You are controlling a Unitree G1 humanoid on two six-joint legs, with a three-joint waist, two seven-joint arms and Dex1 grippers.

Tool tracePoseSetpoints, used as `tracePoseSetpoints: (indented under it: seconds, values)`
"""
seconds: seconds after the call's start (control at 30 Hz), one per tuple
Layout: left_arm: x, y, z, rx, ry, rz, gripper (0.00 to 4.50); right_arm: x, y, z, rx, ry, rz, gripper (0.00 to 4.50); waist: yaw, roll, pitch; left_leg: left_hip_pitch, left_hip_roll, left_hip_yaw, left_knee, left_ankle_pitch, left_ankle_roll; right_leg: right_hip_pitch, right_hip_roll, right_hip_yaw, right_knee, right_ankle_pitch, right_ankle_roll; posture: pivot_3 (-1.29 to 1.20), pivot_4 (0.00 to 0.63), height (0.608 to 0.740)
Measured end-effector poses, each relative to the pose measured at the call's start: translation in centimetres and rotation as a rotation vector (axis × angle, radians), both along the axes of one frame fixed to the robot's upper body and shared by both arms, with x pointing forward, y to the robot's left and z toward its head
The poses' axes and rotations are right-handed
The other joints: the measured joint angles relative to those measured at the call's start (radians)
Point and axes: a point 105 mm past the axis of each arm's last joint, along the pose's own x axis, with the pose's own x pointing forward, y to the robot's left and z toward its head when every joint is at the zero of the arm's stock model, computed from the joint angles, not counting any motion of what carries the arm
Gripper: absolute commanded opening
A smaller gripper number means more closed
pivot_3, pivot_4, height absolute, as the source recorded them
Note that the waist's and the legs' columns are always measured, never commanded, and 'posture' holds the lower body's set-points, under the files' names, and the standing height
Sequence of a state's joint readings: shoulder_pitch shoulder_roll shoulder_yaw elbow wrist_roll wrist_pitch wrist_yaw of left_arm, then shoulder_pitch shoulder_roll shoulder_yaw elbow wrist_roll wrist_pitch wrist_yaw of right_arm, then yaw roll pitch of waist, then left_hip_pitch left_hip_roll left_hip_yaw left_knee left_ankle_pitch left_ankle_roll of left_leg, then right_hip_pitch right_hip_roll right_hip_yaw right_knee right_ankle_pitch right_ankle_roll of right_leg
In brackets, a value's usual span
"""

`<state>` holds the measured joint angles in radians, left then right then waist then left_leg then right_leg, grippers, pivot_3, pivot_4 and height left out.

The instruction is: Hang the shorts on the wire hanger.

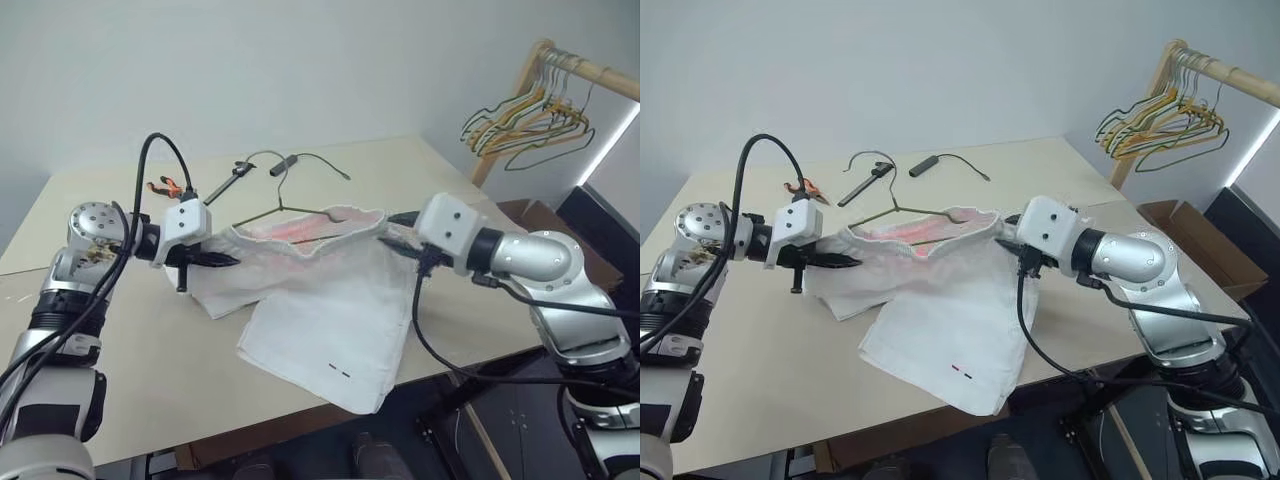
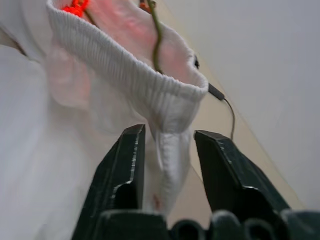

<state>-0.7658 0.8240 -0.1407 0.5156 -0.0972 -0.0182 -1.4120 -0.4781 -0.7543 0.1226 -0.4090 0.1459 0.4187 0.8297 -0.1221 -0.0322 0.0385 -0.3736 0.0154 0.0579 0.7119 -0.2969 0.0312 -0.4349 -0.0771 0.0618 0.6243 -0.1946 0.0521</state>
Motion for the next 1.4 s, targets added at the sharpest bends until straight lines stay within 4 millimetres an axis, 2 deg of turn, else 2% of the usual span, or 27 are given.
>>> tracePoseSetpoints:
  seconds: [0.13,0.17,0.3,0.33,0.37,0.43,0.5,0.57,0.67,0.77,0.83,0.93,1.03,1.23,1.37,1.4]
  values:
    - [0.5,0.0,0.2,0.005,-0.026,0.027,0.07,-1.1,0.5,-0.5,-0.005,0.041,0.069,4.36,0.001,0.0,0.0,0.0,0.0,0.0,0.0,0.0,0.0,0.0,0.0,0.0,0.0,0.0,0.0,-0.09,0.0,0.74]
    - [0.6,0.0,0.1,0.003,-0.031,0.032,0.07,-1.2,0.5,-0.5,-0.01,0.043,0.074,4.44,0.001,0.0,0.0,0.0,0.0,0.0,0.0,0.0,0.0,0.0,0.0,0.0,0.0,0.0,0.0,-0.09,0.0,0.74]
    - [0.9,-0.5,0.3,-0.009,-0.056,0.022,0.07,-0.8,-0.3,-0.7,-0.011,0.07,0.064,4.44,0.001,0.0,0.0,0.0,0.0,0.0,0.0,0.0,0.0,0.0,0.0,0.0,0.0,0.0,0.0,-0.09,0.0,0.74]
    - [0.9,-0.5,0.4,-0.009,-0.061,0.018,0.07,-0.2,-0.7,-0.5,0.008,0.083,0.048,4.44,0.0,0.0,0.0,0.0,0.0,0.0,0.0,0.0,0.0,0.0,0.0,0.0,0.0,0.0,0.0,-0.09,0.0,0.74]
    - [1.0,-0.6,0.5,-0.01,-0.067,0.01,0.07,0.5,-1.3,0.2,0.032,0.078,0.02,4.44,-0.001,0.0,0.0,0.0,0.0,0.001,0.0,0.0,0.0,0.0,0.0,0.001,0.0,0.0,0.0,-0.08,0.0,0.74]
    - [0.8,-0.8,0.7,-0.006,-0.076,-0.013,0.07,2.1,-2.8,3.3,0.121,0.048,-0.036,4.44,-0.002,0.0,0.0,0.001,0.0,0.001,0.0,0.0,0.0,0.0,0.0,0.002,0.0,0.0,0.0,-0.08,0.0,0.74]
    - [0.7,-0.9,0.9,0.0,-0.077,-0.037,0.07,2.5,-3.7,6.0,0.173,0.014,-0.031,4.44,0.0,0.0,0.0,0.001,0.0,0.0,-0.001,0.0,0.0,0.0,0.0,0.001,0.0,0.0,0.0,-0.07,0.0,0.74]
    - [0.5,-1.0,0.9,0.007,-0.076,-0.057,0.07,2.5,-4.8,7.2,0.142,0.03,-0.003,4.44,0.002,0.0,0.0,0.001,0.0,0.0,-0.001,0.0,0.001,0.001,0.001,0.001,-0.001,0.0,0.0,-0.06,0.0,0.74]
    - [0.2,-0.9,1.1,0.021,-0.082,-0.082,0.07,3.0,-6.7,6.2,0.018,0.122,0.028,4.44,0.004,0.0,0.0,0.001,0.0,0.002,-0.001,0.0,0.001,0.002,0.0,0.001,-0.002,0.0,0.0,-0.06,0.0,0.74]
    - [0.0,-1.0,1.3,0.023,-0.085,-0.1,0.07,4.1,-7.2,4.7,-0.119,0.215,0.068,4.44,-0.003,0.0,0.0,0.003,0.0,0.003,0.0,0.0,0.001,0.002,0.0,0.003,-0.001,0.001,0.001,-0.06,0.0,0.74]
    - [-0.1,-1.1,1.4,0.012,-0.085,-0.112,0.07,4.5,-6.8,4.0,-0.196,0.261,0.113,4.44,-0.01,0.001,0.0,0.005,0.0,0.004,-0.001,0.0,0.001,0.002,0.0,0.003,0.0,0.001,0.001,-0.06,0.0,0.74]
    - [-0.1,-1.4,1.6,0.001,-0.087,-0.127,0.07,5.1,-5.0,3.2,-0.265,0.286,0.186,4.44,-0.018,0.001,0.0,0.004,0.0,0.002,-0.001,0.0,0.001,0.002,0.0,0.004,0.001,0.001,0.001,-0.06,0.0,0.74]
    - [-0.2,-1.6,1.6,-0.005,-0.086,-0.136,0.07,5.7,-2.6,2.3,-0.29,0.306,0.247,4.44,-0.024,0.001,0.0,0.004,0.0,0.0,-0.001,0.0,0.001,0.001,-0.001,0.004,0.001,0.001,0.001,-0.06,0.0,0.74]
    - [-0.2,-1.7,1.6,-0.005,-0.081,-0.145,0.07,6.3,0.9,2.0,-0.303,0.301,0.308,4.44,-0.024,0.001,0.0,0.001,0.0,-0.004,-0.001,0.0,0.001,-0.002,-0.001,0.003,0.005,0.001,0.001,-0.06,0.0,0.74]
    - [-0.2,-1.9,1.9,-0.004,-0.085,-0.156,0.07,6.6,1.8,0.4,-0.344,0.36,0.292,4.44,-0.023,0.001,0.0,0.001,0.0,-0.004,0.0,0.0,0.001,-0.002,-0.001,0.003,0.005,0.001,0.001,-0.06,0.0,0.74]
    - [-0.2,-1.9,1.9,-0.004,-0.083,-0.161,0.07,6.8,1.7,-0.1,-0.352,0.38,0.276,4.07,-0.024,0.001,0.0,0.001,0.0,-0.004,0.0,0.0,0.001,-0.002,-0.001,0.003,0.005,0.001,0.001,-0.06,0.0,0.74]
